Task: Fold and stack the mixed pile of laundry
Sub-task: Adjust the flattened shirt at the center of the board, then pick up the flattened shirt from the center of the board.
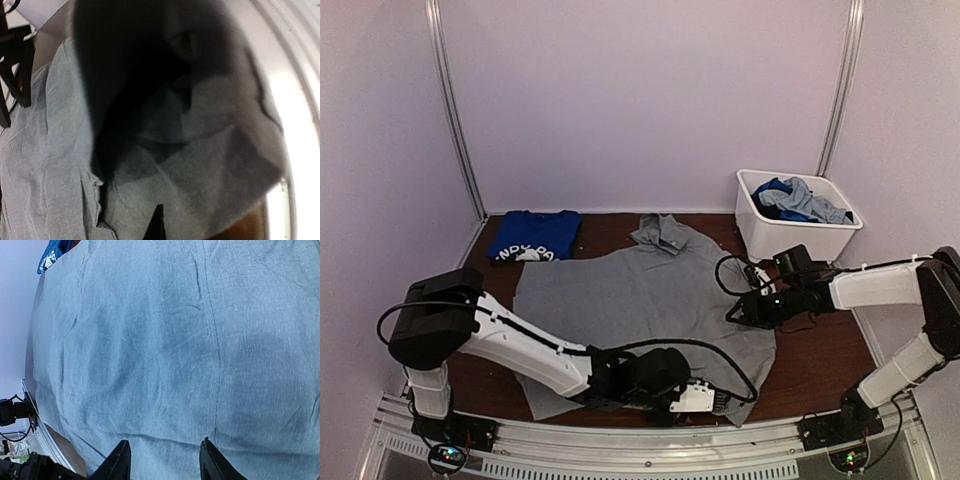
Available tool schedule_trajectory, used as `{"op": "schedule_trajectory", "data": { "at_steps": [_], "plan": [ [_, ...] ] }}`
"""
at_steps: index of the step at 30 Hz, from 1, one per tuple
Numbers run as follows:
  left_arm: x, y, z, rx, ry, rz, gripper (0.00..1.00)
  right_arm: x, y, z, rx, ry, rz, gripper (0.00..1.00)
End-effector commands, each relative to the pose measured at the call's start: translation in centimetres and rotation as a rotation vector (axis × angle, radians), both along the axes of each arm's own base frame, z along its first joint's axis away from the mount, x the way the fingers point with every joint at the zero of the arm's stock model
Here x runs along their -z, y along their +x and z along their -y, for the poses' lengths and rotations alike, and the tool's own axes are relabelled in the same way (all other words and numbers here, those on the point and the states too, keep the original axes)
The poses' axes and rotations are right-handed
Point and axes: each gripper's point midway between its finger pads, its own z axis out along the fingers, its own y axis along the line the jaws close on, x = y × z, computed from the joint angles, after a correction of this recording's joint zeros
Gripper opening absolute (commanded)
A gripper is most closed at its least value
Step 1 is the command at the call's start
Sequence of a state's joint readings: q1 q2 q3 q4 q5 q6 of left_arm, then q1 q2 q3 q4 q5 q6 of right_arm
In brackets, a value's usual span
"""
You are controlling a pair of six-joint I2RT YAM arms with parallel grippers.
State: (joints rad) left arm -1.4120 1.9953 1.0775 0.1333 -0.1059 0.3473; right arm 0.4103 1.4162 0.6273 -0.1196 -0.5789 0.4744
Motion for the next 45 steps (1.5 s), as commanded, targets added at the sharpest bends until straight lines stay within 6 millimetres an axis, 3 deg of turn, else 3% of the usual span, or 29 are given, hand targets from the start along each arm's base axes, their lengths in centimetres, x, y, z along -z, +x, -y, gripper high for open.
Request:
{"op": "schedule_trajectory", "data": {
  "at_steps": [1, 5, 8, 10, 13, 17, 20, 23, 26, 31, 36, 38, 42, 45],
  "plan": [
    [-6.2, -6.2, 1.5, 0.173, -0.063, -0.099, 0.0, 0.8, 2.3, -0.6, 0.002, -0.018, 0.05, 0.45],
    [-13.3, -9.2, 1.4, 0.253, -0.212, -0.28, 0.0, 2.8, 2.7, -0.3, 0.014, -0.059, 0.013, 0.42],
    [-18.8, -8.8, 1.5, 0.248, -0.38, -0.477, 0.0, 3.6, 3.0, 0.0, 0.026, -0.076, -0.002, 0.4],
    [-21.2, -6.2, 1.3, 0.182, -0.499, -0.601, 0.0, 3.2, 3.3, -0.1, 0.026, -0.075, 0.007, 0.4],
    [-21.8, 0.5, 0.3, -0.008, -0.646, -0.705, 0.0, 1.5, 4.0, -0.2, 0.026, -0.071, 0.043, 0.41],
    [-19.1, 7.5, -0.8, -0.238, -0.703, -0.74, 0.03, -3.2, 5.0, -0.1, 0.027, -0.079, 0.131, 0.49],
    [-13.9, 12.9, -2.2, -0.468, -0.646, -0.786, 0.21, -7.1, 5.5, 0.8, 0.047, -0.115, 0.204, 0.59],
    [-10.4, 15.4, -4.1, -0.603, -0.589, -0.793, 0.33, -10.5, 4.9, 1.4, 0.052, -0.105, 0.253, 0.66],
    [-9.3, 15.8, -6.0, -0.666, -0.567, -0.772, 0.45, -12.2, 2.0, 0.7, 0.005, -0.032, 0.254, 0.67],
    [-9.3, 16.0, -9.6, -0.775, -0.562, -0.72, 0.68, -11.2, -4.7, -1.5, -0.104, 0.067, 0.181, 0.65],
    [-9.1, 15.3, -11.9, -0.848, -0.524, -0.727, 0.71, -9.8, -9.4, -3.9, -0.182, 0.104, 0.115, 0.63],
    [-8.7, 14.9, -13.2, -0.905, -0.503, -0.74, 0.7, -8.5, -10.3, -4.6, -0.2, 0.087, 0.085, 0.63],
    [-8.0, 14.3, -17.7, -1.09, -0.47, -0.711, 0.7, -5.3, -10.0, -5.3, -0.18, 0.025, 0.038, 0.66],
    [-7.3, 12.8, -21.1, -1.201, -0.447, -0.729, 0.7, -4.4, -9.7, -7.0, -0.202, 0.035, 0.026, 0.68]
  ]
}}
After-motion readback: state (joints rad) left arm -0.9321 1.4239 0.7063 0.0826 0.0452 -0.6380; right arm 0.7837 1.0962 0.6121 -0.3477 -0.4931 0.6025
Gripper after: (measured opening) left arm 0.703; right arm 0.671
